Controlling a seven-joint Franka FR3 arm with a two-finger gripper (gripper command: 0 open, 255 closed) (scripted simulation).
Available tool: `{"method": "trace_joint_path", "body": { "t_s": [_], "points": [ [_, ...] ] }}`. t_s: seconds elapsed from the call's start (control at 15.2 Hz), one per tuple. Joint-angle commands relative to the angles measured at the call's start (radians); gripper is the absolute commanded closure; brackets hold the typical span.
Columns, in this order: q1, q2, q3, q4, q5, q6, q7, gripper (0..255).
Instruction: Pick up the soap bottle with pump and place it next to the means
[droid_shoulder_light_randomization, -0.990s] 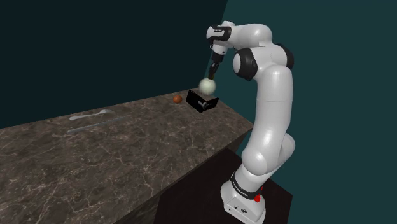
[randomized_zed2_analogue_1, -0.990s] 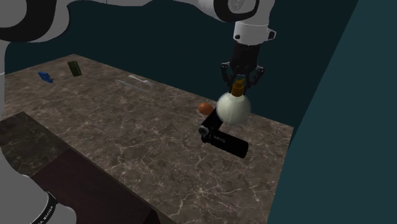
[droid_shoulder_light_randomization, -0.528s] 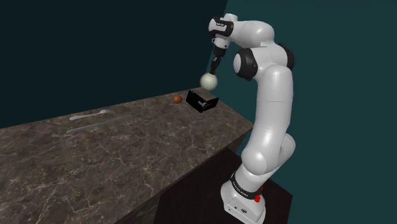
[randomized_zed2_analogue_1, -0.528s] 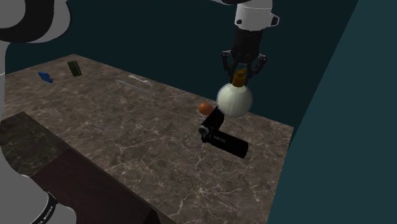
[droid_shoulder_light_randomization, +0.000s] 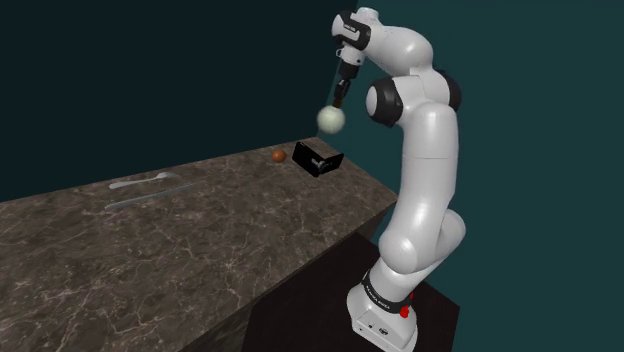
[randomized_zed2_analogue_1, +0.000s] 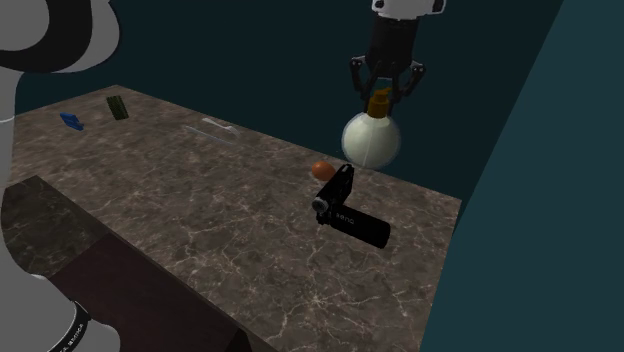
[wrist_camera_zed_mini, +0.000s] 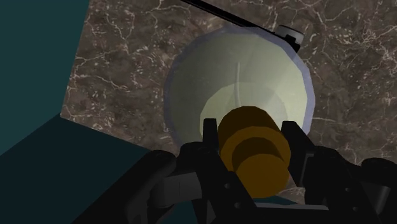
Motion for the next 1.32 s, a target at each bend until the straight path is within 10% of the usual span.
{"method": "trace_joint_path", "body": {
  "t_s": [0.0, 0.59, 1.25],
  "points": [
    [-0.013, 0.012, 0.001, 0.048, 0.005, -0.035, 0.000, 255],
    [-0.093, 0.106, 0.016, 0.332, 0.046, -0.219, 0.016, 255],
    [0.246, -0.299, 0.020, -0.265, -0.133, 0.004, 0.219, 255]
  ]
}}
